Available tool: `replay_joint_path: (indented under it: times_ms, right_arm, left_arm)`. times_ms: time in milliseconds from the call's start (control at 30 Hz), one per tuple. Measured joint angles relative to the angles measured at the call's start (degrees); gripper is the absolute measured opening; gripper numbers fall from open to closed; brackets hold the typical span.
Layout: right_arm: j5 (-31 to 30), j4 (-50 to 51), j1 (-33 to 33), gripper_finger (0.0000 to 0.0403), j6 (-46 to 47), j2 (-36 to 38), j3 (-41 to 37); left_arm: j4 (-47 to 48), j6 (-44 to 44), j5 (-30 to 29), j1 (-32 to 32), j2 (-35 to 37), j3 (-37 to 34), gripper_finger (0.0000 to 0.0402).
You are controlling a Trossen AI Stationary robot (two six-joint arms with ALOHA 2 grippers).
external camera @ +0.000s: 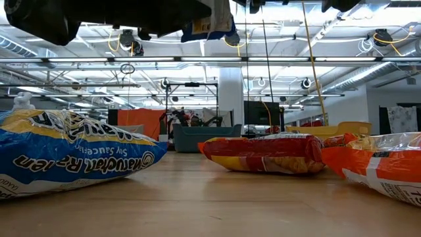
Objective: Sort Maruchan noodles
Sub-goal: Put the top blue noodle pack into the yellow bin
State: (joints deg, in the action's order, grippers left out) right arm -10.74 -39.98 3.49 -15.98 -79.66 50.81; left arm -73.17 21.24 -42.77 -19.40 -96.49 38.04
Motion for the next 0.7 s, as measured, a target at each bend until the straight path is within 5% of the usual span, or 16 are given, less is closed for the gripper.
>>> replay_joint_path:
  times_ms: [133, 333, 700]
  right_arm:
    - [0.1, 0.1, 0.0, 0.0, 0.1, 0.0, 0.0]
    - [0.0, 1.5, 0.0, 0.001, 0.3, 0.1, 0.0]
    - [-1.5, 8.6, 0.1, 0.0112, 5.2, 5.2, 0.0]
  left_arm:
    - [0.0, 2.8, -0.6, -0.3, 0.0, 0.0, 0.0177]
    - [1.3, 7.0, -3.9, -0.9, 0.0, 0.0, 0.0178]
    - [2.5, 30.1, -12.9, -4.5, 0.0, 0.0, 0.0183]
